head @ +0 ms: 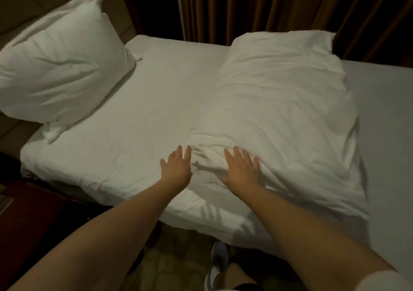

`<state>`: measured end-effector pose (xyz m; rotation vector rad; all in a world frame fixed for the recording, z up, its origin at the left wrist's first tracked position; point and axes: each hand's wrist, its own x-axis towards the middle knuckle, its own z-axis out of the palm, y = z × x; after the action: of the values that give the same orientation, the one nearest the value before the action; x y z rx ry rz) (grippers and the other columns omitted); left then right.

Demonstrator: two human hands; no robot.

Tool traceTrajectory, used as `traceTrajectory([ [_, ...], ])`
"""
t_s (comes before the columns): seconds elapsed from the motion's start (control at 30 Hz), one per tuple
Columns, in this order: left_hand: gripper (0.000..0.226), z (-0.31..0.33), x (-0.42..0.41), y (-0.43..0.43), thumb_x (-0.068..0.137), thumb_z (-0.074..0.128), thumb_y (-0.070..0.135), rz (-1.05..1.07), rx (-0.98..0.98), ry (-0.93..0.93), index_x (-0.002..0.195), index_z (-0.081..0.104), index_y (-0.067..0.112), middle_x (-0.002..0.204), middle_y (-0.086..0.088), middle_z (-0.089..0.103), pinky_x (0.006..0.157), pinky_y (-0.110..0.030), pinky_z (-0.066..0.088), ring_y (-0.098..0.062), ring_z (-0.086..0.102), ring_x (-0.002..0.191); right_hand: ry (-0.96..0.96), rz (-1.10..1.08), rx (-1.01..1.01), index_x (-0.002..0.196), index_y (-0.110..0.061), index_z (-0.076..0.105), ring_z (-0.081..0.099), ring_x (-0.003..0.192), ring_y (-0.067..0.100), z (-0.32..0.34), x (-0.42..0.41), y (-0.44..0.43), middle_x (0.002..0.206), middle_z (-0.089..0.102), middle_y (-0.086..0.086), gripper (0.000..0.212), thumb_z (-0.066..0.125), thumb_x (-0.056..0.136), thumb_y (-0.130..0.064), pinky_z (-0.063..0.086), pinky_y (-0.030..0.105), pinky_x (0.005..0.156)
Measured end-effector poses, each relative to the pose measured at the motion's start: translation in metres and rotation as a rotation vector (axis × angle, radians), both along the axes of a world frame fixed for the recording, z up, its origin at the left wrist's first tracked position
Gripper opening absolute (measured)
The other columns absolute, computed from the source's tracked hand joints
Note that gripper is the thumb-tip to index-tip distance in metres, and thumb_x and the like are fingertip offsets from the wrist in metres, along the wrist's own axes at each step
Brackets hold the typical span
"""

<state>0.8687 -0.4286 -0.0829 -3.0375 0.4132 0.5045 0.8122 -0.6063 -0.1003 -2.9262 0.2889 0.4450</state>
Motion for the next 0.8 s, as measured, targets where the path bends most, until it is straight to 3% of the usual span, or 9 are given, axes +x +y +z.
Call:
traceTrajectory([
  [0.1, 0.090, -0.026, 0.012, 0.027, 0.093, 0.055, 0.042, -0.042, 0.126, 0.077, 0.151, -0.011, 0.023, 0.159, -0.010, -0.003, 0.111, -0.053, 0.023, -0.030, 0.013, 0.144, 0.049, 0.031, -0.089, 0.152, -0.026, -0.008, -0.007, 0.147, 0.027, -0.019, 0.015, 0.007, 0.160, -0.013, 0.005, 0.091, 0.056, 0.090, -0.044, 0.002, 0.056, 0.115],
  [0.2, 0.102, -0.046, 0.031, 0.048, 0.087, 0.061, 0.049, -0.009, 0.129, 0.111, 0.149, -0.017, 0.026, 0.159, -0.010, -0.004, 0.109, -0.054, 0.027, -0.032, 0.013, 0.144, -0.221, 0.156, -0.069, 0.153, -0.025, 0.011, 0.011, 0.147, 0.028, -0.017, 0.053, 0.032, 0.160, 0.000, 0.007, 0.099, 0.070, 0.077, -0.049, 0.007, 0.055, 0.114],
  [0.23, 0.105, -0.051, 0.037, 0.051, 0.085, 0.062, 0.052, 0.014, 0.116, 0.141, 0.149, -0.018, 0.027, 0.159, -0.010, -0.004, 0.108, -0.054, 0.028, -0.032, 0.014, 0.144, -0.216, 0.228, -0.068, 0.153, -0.027, 0.005, 0.006, 0.148, 0.026, -0.015, 0.065, 0.043, 0.160, -0.006, 0.004, 0.100, 0.070, 0.079, -0.045, 0.001, 0.053, 0.114],
  [0.3, 0.108, -0.061, 0.046, 0.047, 0.082, 0.064, 0.054, 0.026, 0.072, 0.204, 0.149, -0.018, 0.029, 0.159, -0.009, -0.004, 0.108, -0.055, 0.029, -0.033, 0.016, 0.143, -0.121, 0.323, -0.104, 0.151, -0.031, -0.013, -0.011, 0.147, 0.025, -0.014, 0.084, 0.060, 0.160, -0.017, 0.001, 0.098, 0.062, 0.088, -0.036, -0.009, 0.054, 0.113],
  [0.43, 0.100, -0.094, 0.069, 0.026, 0.082, 0.066, 0.050, -0.019, -0.022, 0.311, 0.151, -0.001, 0.024, 0.155, -0.013, 0.014, 0.103, -0.050, 0.035, -0.033, 0.028, 0.137, 0.093, 0.364, -0.299, 0.149, -0.029, -0.021, -0.021, 0.144, 0.031, -0.043, 0.093, 0.063, 0.157, -0.024, 0.003, 0.092, 0.052, 0.094, -0.038, -0.013, 0.062, 0.109],
  [0.53, 0.048, -0.116, 0.091, 0.018, 0.096, 0.048, 0.026, -0.155, -0.087, 0.284, 0.140, 0.033, 0.014, 0.128, -0.011, 0.050, 0.090, -0.036, 0.043, -0.027, 0.052, 0.116, 0.059, 0.286, -0.290, 0.153, -0.031, 0.009, 0.002, 0.147, 0.033, -0.059, 0.084, 0.060, 0.161, 0.003, 0.003, 0.090, 0.067, 0.085, -0.026, -0.011, 0.063, 0.109],
  [0.63, 0.029, -0.116, 0.091, 0.037, 0.100, 0.034, 0.016, -0.306, -0.204, 0.323, 0.123, 0.050, 0.011, 0.121, -0.010, 0.059, 0.088, -0.031, 0.040, -0.026, 0.057, 0.109, -0.027, 0.111, -0.223, 0.136, -0.031, 0.052, 0.041, 0.135, 0.033, -0.057, 0.072, 0.074, 0.145, 0.047, 0.003, 0.091, 0.082, 0.054, -0.006, 0.017, 0.065, 0.106],
  [0.7, 0.026, -0.113, 0.078, 0.060, 0.099, 0.039, 0.018, -0.286, -0.312, 0.339, 0.120, 0.053, 0.010, 0.119, -0.011, 0.061, 0.088, -0.030, 0.037, -0.028, 0.056, 0.109, -0.059, 0.075, -0.206, 0.129, -0.034, 0.056, 0.048, 0.128, 0.031, -0.059, 0.065, 0.086, 0.135, 0.057, 0.002, 0.098, 0.087, 0.040, -0.006, 0.030, 0.065, 0.101],
  [0.8, 0.020, -0.105, 0.068, 0.074, 0.095, 0.046, 0.020, -0.187, -0.408, 0.391, 0.110, 0.055, 0.009, 0.112, -0.010, 0.063, 0.081, -0.027, 0.036, -0.026, 0.058, 0.104, -0.046, 0.048, -0.157, 0.134, -0.034, 0.042, 0.037, 0.129, 0.030, -0.064, 0.062, 0.105, 0.138, 0.053, 0.003, 0.105, 0.090, 0.044, -0.009, 0.020, 0.062, 0.100],
])
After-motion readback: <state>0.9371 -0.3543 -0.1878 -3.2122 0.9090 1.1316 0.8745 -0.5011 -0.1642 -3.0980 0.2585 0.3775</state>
